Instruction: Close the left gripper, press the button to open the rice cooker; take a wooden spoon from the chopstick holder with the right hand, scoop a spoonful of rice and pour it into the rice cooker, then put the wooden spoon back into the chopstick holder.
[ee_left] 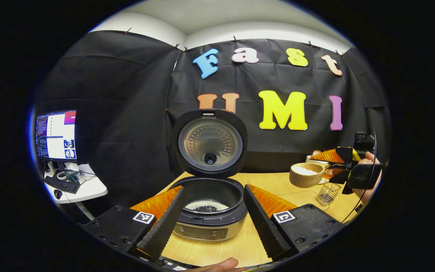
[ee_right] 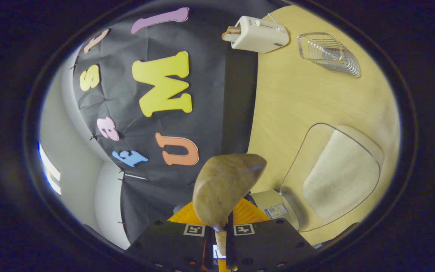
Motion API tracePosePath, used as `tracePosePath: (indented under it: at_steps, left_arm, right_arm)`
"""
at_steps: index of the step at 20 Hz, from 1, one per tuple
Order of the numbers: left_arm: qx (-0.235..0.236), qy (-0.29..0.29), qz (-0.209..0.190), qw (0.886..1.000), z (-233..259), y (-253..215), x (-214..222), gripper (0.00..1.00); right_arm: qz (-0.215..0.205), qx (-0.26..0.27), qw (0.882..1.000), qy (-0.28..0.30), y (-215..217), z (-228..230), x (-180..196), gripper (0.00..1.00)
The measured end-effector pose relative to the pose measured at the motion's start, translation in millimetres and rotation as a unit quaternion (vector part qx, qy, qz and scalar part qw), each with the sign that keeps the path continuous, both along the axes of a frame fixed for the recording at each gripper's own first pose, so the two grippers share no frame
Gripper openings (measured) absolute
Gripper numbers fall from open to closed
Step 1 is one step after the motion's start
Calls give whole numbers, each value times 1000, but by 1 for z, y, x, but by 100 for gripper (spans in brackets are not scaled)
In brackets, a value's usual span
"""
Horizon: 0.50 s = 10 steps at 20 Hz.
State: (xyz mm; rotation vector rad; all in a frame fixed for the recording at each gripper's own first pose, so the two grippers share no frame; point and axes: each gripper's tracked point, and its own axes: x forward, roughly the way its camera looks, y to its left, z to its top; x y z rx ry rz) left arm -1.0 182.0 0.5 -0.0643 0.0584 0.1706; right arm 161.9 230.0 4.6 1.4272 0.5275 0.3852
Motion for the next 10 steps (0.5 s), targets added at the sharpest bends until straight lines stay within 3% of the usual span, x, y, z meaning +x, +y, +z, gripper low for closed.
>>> tracePosePath:
  at_steps: [4, 7, 10]
  left_arm:
    - [4, 12, 23, 1000, -8, 21, -2, 98]
    - [13, 24, 60, 998, -16, 47, -9, 98]
    - [10, 31, 68, 997, -20, 54, -11, 98]
  right_arm:
    - [21, -40, 999, -2, 55, 19, 5, 13]
    - [21, -100, 995, -12, 91, 32, 14, 12]
    - [23, -176, 984, -15, 130, 38, 21, 13]
